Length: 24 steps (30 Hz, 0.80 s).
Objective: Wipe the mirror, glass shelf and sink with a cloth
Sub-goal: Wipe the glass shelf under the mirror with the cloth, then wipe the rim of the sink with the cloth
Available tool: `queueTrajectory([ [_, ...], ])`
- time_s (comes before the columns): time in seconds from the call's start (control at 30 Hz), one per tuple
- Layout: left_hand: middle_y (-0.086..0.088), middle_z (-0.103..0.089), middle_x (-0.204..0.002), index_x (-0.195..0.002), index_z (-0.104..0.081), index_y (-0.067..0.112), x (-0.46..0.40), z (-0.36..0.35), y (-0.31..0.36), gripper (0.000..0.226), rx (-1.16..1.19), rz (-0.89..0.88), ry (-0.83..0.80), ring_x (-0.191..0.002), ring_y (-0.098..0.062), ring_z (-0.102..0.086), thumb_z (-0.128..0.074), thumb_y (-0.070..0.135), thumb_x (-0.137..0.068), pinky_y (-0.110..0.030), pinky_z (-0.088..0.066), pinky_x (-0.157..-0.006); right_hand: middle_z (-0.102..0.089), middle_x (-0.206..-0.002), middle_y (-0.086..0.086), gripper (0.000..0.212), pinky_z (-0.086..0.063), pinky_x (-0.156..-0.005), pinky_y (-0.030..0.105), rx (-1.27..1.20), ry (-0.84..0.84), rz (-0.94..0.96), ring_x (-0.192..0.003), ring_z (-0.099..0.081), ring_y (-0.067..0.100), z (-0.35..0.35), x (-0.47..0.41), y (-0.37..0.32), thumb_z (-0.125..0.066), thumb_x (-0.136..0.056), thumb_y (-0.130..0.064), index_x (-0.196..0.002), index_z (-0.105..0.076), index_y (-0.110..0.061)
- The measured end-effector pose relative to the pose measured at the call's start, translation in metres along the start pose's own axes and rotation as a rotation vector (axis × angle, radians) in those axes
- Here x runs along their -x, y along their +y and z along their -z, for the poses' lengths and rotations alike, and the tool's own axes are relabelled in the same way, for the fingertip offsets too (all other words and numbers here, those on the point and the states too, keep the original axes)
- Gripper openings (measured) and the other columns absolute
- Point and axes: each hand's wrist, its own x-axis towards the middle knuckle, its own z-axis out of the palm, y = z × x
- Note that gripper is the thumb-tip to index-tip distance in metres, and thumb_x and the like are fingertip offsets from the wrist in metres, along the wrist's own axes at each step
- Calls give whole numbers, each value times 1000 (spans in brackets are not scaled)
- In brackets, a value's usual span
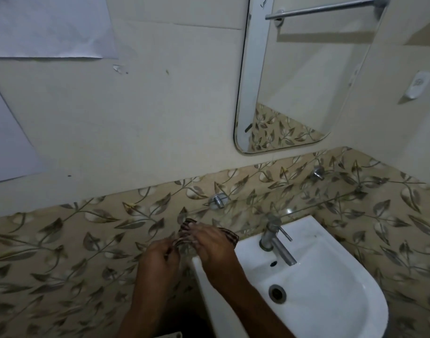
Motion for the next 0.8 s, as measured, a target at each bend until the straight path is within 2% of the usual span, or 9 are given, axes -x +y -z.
queueTrajectory([
  [0.23, 0, -72, -104, -105, -74, 21, 27, 6, -25, 21, 17, 87, -163, -90, -19, -64, -61, 20, -89, -37, -53, -86, -64, -131, -4, 34, -37, -108, 17, -91, -126, -119, -126, -52, 1, 34, 23, 11, -52, -99, -17, -131, -64, -16],
  [0.3, 9, -70, -97, -102, -75, 26, 30, 11, -21, 20, 47, 69, -187, -87, -13, -64, -61, 27, -88, -28, -52, -81, -63, -133, -5, 36, -38, -108, 16, -114, -151, -154, -128, -51, -2, 42, 24, 12, -54, -98, -14, -132, -63, -17],
  [0.37, 22, -64, -84, -91, -72, 41, 32, 15, -14, 17, 78, 45, -240, -81, -3, -64, -62, 29, -88, -15, -46, -70, -61, -133, -12, 35, -38, -106, 12, -137, -174, -200, -126, -50, -7, 49, 26, 9, -54, -98, -13, -132, -63, -19],
  [0.4, 29, -60, -78, -82, -66, 50, 33, 16, -11, 26, 91, 29, -254, -76, 5, -63, -62, 25, -88, -7, -43, -65, -60, -132, -18, 34, -38, -101, 7, -147, -181, -234, -122, -51, -13, 53, 27, 6, -54, -99, -13, -131, -64, -20],
  [0.5, 31, -62, -75, -73, -60, 55, 36, 15, -12, 36, 116, 7, -253, -72, 15, -60, -62, 23, -88, -1, -41, -60, -65, -127, -19, 28, -42, -77, -1, -277, -181, -368, -92, -59, -21, 67, 36, -2, -54, -100, -9, -121, -71, -19],
  [0.57, 26, -68, -86, -86, -70, 47, 36, 12, -19, 24, 115, 16, -257, -78, 10, -62, -60, 25, -90, -10, -48, -68, -71, -118, -17, 26, -53, -77, 18, -391, -139, -476, -91, -70, -1, 76, 49, -4, -56, -99, -12, -111, -75, -25],
  [0.63, 20, -70, -94, -99, -73, 35, 38, 6, -32, 20, 131, 35, -268, -82, 7, -63, -60, 23, -91, -17, -51, -75, -74, -112, -13, 25, -55, -83, 36, -454, -68, -626, -96, -72, 20, 77, 69, 3, -55, -100, -20, -104, -76, -34],
  [0.73, 17, -69, -99, -105, -73, 30, 52, -10, -50, 20, 152, 69, -313, -91, -1, -65, -62, 21, -91, -23, -50, -82, -73, -107, 16, 17, -54, -85, 39, -519, 86, -948, -95, -70, 23, 65, 115, 26, -61, -97, -32, -95, -77, -27],
  [0.8, 19, -69, -100, -101, -72, 38, 66, -25, -62, 21, 176, 100, -406, -95, -3, -66, -61, 23, -92, -30, -54, -85, -72, -109, 21, 21, -54, -86, 43, -711, 176, -1188, -98, -71, 30, 54, 144, 33, -63, -96, -32, -102, -76, -17],
])
